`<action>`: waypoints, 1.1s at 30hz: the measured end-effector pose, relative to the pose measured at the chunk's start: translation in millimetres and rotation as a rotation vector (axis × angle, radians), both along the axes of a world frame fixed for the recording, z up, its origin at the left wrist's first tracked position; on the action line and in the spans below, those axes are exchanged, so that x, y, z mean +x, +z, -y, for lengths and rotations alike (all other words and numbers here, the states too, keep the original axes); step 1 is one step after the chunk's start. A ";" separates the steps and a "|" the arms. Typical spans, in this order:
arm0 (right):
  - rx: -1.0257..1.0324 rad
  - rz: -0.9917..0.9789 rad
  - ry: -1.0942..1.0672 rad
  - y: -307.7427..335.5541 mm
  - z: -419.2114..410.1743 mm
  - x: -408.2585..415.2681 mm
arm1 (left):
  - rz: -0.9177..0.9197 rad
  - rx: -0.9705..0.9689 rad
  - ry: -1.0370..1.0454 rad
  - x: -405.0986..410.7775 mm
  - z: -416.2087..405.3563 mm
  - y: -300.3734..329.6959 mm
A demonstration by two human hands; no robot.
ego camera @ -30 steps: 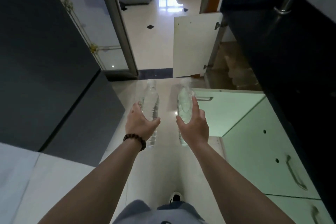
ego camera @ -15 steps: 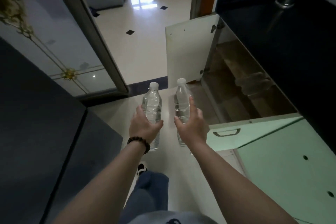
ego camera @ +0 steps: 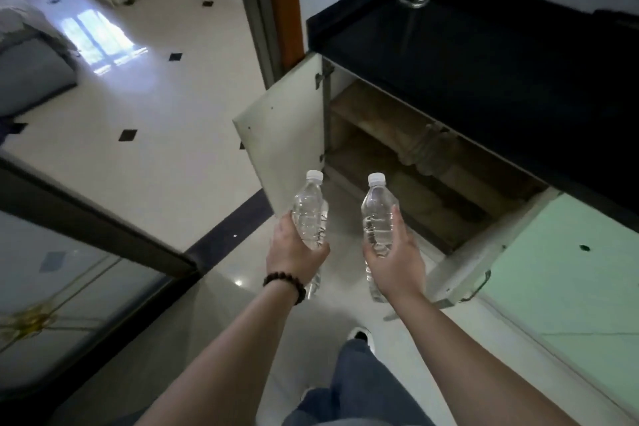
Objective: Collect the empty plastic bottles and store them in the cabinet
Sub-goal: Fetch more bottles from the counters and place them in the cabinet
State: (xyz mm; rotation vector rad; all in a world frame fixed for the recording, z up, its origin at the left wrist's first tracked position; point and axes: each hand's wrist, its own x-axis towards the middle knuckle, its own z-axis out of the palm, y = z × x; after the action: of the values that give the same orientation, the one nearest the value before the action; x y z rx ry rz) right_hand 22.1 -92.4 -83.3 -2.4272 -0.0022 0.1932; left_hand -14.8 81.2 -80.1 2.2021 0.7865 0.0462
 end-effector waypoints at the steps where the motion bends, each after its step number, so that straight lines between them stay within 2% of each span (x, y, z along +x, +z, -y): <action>1: -0.012 -0.004 -0.038 -2.4 1.8 7.6 | -0.016 -0.008 -0.039 15.2 1.0 -4.5; 12: 0.002 -0.076 -0.402 -50.4 0.2 112.5 | -0.168 -0.003 -0.368 182.0 -1.0 -45.1; 21: 0.021 -0.114 -0.593 -76.4 -5.9 180.5 | -0.260 0.016 -0.481 270.0 -3.8 -71.9; 26: 0.059 -0.125 -0.753 -133.8 5.7 217.1 | -0.300 -0.062 -0.496 320.0 -5.5 -129.6; 30: 0.033 -0.041 -0.821 -200.6 24.8 258.1 | -0.211 -0.072 -0.569 378.5 1.7 -194.8; 33: 0.147 0.044 -0.838 -239.7 43.3 293.7 | -0.129 -0.105 -0.575 428.0 10.7 -240.5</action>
State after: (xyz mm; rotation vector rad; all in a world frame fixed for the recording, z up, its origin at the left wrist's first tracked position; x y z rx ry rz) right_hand 315.9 -135.7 -323.0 -2.0854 0.9224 -0.2338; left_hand 413.1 70.5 -320.6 2.2645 0.1915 -0.4151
